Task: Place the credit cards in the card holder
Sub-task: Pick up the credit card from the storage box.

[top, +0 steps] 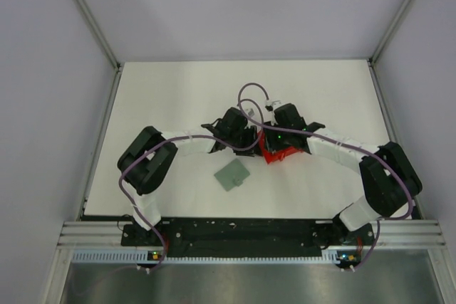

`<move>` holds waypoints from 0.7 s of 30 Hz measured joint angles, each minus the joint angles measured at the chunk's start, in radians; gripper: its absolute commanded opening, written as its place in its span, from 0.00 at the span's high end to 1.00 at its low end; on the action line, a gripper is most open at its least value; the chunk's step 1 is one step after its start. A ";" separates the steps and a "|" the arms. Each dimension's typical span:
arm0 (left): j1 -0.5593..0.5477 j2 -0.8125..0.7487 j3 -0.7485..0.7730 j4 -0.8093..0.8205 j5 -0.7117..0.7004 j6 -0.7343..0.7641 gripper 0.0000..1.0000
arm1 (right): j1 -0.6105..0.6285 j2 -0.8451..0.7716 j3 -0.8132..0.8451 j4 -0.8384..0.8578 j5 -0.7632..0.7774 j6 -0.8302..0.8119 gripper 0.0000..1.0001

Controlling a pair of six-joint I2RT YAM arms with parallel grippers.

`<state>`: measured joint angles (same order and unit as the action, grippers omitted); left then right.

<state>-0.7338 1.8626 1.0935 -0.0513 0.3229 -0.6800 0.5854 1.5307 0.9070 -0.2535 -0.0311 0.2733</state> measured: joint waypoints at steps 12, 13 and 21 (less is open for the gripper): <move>0.000 -0.012 -0.009 0.000 -0.010 -0.002 0.55 | -0.001 -0.036 -0.004 -0.001 -0.086 0.032 0.58; 0.000 -0.013 -0.009 0.001 -0.010 -0.002 0.55 | -0.003 -0.040 -0.004 -0.002 -0.086 0.035 0.56; 0.000 -0.014 -0.009 0.001 -0.011 -0.002 0.55 | -0.070 -0.063 -0.004 -0.001 -0.138 0.060 0.54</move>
<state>-0.7334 1.8484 1.0843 -0.0505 0.3122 -0.6815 0.5156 1.4673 0.9028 -0.2543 -0.1692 0.3328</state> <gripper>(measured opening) 0.448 0.452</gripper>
